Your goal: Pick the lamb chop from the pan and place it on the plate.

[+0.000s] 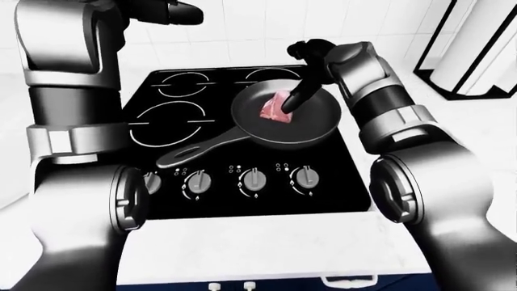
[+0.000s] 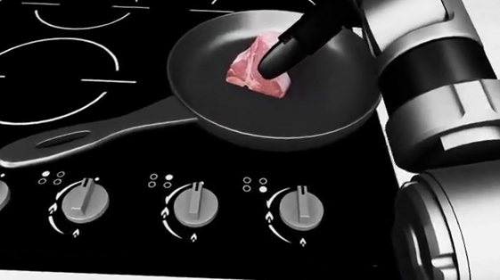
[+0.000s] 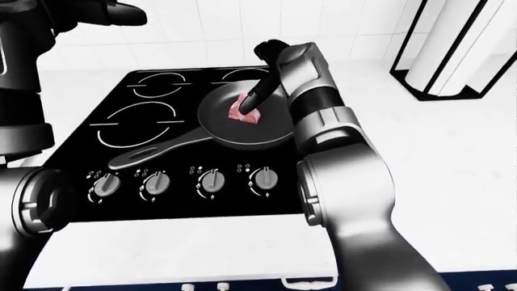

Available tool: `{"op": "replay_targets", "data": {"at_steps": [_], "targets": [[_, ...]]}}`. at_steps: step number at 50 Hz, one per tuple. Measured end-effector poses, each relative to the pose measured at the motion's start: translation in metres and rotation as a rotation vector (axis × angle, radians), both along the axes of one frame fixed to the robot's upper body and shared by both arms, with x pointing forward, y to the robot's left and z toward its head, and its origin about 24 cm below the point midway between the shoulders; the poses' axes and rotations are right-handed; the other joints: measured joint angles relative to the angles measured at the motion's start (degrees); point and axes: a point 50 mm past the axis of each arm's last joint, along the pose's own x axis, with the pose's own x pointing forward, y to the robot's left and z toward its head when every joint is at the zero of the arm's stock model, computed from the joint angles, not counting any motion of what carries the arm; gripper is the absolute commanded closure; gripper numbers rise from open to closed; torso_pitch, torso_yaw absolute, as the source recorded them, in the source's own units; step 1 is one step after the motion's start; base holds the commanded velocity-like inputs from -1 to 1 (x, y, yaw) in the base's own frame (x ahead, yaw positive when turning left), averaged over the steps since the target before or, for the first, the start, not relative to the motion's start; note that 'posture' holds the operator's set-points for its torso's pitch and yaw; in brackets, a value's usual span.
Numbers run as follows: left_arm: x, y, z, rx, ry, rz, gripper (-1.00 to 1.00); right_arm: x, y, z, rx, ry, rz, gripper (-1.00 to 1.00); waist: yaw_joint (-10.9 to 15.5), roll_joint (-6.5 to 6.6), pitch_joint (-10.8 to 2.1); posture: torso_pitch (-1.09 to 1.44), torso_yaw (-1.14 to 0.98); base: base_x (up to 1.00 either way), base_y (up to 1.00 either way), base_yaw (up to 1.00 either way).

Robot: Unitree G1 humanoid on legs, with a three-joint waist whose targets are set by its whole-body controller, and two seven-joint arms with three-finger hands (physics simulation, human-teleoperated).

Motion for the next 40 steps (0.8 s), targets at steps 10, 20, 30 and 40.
{"op": "replay_targets", "data": {"at_steps": [10,20,30,40], "targets": [[-0.002,-0.011,0.002,0.012,0.003,-0.029,-1.00,0.000,0.016,-0.010,0.030,0.014,0.015,-1.00,-0.04,-0.24,0.32,0.00,0.00,0.00,0.00,0.00],[-0.002,-0.009,-0.003,0.021,0.006,-0.019,-1.00,0.000,0.017,-0.031,0.010,0.047,0.010,-1.00,-0.04,-0.16,0.11,0.00,0.00,0.00,0.00,0.00],[-0.004,-0.009,0.003,0.029,-0.006,-0.017,-1.00,0.000,0.022,-0.036,-0.013,0.036,0.024,-1.00,-0.04,-0.15,0.20,0.00,0.00,0.00,0.00,0.00],[-0.009,-0.009,0.007,0.038,-0.020,-0.017,-1.00,0.000,0.022,-0.039,-0.025,0.033,0.029,-1.00,0.00,-0.19,0.14,0.00,0.00,0.00,0.00,0.00]]}}
